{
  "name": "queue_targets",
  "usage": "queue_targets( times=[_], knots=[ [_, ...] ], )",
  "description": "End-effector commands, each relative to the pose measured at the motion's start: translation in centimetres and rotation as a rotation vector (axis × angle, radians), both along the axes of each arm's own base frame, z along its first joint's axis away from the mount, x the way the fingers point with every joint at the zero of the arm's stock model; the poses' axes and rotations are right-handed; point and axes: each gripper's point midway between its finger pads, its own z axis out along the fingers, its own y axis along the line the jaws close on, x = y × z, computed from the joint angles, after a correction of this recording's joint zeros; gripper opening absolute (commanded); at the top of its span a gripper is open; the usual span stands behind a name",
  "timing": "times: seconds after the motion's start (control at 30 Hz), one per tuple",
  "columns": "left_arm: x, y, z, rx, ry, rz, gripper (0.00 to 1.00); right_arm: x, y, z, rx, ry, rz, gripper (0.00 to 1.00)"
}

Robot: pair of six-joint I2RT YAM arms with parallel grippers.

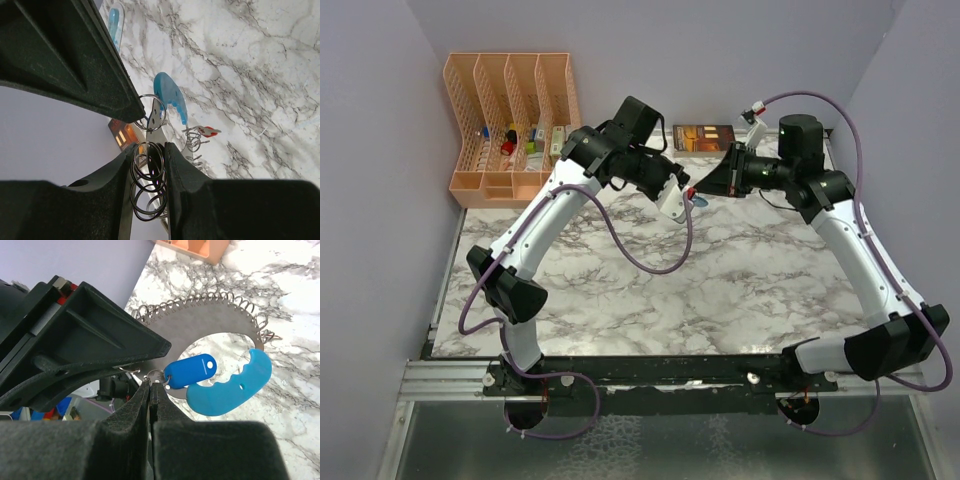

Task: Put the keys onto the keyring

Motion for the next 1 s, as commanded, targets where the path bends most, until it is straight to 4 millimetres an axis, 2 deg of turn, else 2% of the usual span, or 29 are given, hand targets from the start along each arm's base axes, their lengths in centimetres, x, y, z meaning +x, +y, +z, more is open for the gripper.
queue_targets(
  times=[0.0,0.4,0.6,0.77,0.97],
  knots=[
    [0.2,-0.6,1.4,-0.052,0.006,0.040,0.00,0.2,-1.2,1.8,-0.001,-0.094,-0.094,0.01],
    [0.8,-1.4,1.2,-0.091,0.118,0.120,0.00,1.0,-4.0,3.1,0.010,-0.135,-0.349,0.01],
    [2.1,-2.3,2.3,-0.153,0.160,0.208,0.00,1.1,-4.0,3.6,0.040,-0.154,-0.417,0.01],
    [2.9,-2.8,2.4,-0.183,0.196,0.266,0.00,1.5,-3.8,3.6,0.055,-0.174,-0.467,0.01],
    [3.6,-3.3,2.7,-0.216,0.232,0.336,0.00,2.2,-4.3,4.8,0.060,-0.226,-0.536,0.01]
  ],
)
